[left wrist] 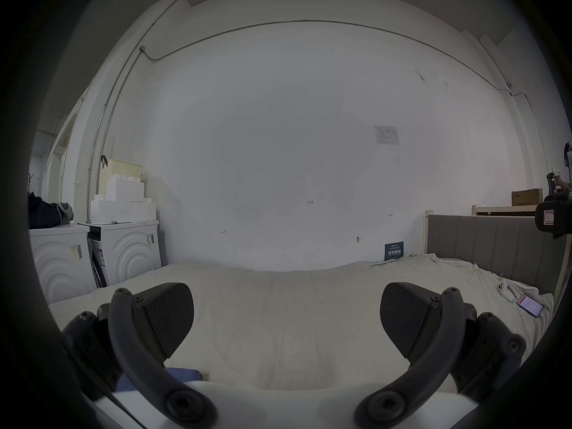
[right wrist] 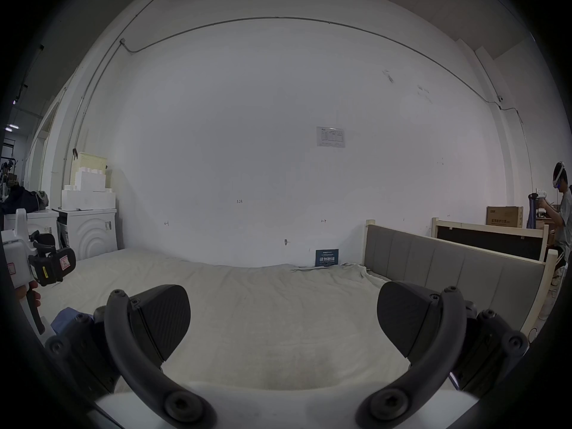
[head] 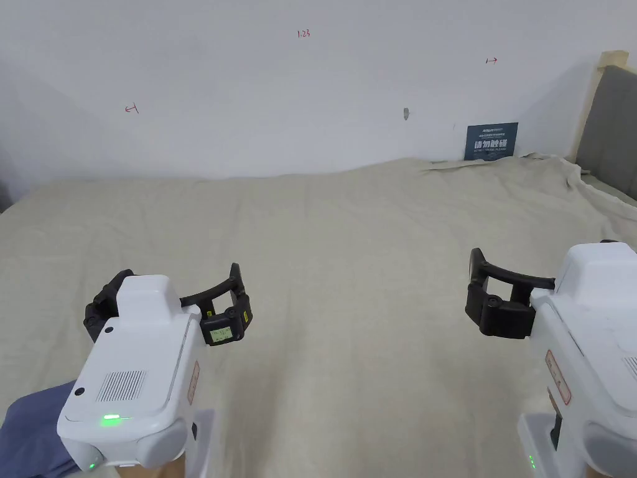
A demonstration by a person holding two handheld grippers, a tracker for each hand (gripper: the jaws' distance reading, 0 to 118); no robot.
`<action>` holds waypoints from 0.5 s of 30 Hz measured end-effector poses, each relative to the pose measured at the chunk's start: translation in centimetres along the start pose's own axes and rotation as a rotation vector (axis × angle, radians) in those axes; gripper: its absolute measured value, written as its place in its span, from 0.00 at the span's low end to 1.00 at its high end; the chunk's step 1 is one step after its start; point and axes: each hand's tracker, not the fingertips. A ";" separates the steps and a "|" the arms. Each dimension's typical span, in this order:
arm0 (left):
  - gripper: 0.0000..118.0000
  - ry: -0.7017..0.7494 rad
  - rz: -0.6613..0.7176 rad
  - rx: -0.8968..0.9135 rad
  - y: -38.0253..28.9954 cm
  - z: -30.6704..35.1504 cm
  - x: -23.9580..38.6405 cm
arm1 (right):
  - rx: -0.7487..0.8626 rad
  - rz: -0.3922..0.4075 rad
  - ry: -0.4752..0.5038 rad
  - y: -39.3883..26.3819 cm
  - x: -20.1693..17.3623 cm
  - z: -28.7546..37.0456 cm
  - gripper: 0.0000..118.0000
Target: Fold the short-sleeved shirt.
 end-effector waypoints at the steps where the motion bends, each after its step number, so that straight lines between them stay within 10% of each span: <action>1: 1.00 0.000 -0.002 0.000 0.0 0.0 0.0 | 0.000 -0.001 0.000 0.1 -0.1 0.1 1.00; 15: 1.00 -0.003 -0.007 0.001 0.1 -0.1 0.2 | 0.000 0.004 -0.001 0.0 0.0 0.0 1.00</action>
